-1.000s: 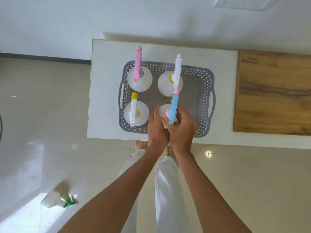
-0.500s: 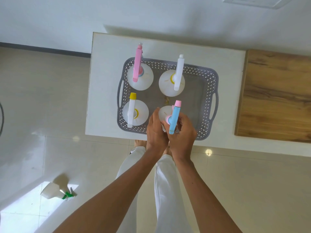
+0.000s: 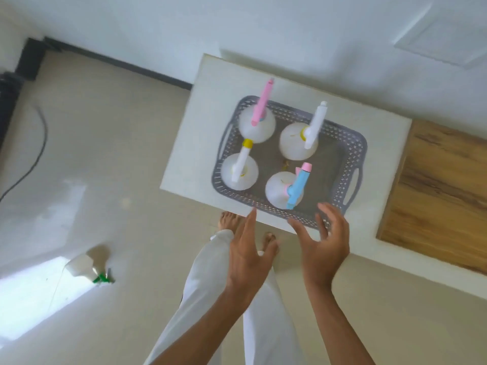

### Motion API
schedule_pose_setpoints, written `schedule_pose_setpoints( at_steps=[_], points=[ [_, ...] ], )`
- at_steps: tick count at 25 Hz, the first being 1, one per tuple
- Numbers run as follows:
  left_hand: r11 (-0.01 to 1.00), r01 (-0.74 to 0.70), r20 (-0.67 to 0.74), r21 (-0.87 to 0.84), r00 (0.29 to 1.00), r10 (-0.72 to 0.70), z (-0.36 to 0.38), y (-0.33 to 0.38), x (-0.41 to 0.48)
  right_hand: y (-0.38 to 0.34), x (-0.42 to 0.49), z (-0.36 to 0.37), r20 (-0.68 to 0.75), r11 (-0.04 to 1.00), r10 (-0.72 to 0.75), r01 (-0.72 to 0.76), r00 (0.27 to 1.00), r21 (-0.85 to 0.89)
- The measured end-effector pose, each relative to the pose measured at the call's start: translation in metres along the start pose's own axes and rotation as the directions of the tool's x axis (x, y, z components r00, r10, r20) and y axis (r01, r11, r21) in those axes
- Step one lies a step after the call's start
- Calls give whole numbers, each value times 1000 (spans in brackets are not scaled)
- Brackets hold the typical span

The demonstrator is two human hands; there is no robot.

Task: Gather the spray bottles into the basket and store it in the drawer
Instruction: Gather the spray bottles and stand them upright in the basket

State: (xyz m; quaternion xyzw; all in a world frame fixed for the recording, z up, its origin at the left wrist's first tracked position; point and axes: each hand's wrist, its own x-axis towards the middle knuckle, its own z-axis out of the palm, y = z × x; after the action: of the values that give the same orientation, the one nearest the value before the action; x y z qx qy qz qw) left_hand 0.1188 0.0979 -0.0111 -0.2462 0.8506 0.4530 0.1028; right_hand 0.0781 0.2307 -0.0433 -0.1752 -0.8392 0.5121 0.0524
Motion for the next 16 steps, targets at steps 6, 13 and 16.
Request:
schedule_pose_setpoints(
  at_steps=[6,13,16],
  points=[
    [997,73,-198,2,978,-71,-99,-90,-68,-4,-71,-8,137,987,-144,133,980,84],
    [905,403,-451,134,838,-307,-286,-311,-133,-64,-173,98,508,966,-257,204,822,158],
    [858,435,-366,273,872,-326,-348,-418,-151,-84,-224,150,584,958,-286,240,759,158]
  ],
)
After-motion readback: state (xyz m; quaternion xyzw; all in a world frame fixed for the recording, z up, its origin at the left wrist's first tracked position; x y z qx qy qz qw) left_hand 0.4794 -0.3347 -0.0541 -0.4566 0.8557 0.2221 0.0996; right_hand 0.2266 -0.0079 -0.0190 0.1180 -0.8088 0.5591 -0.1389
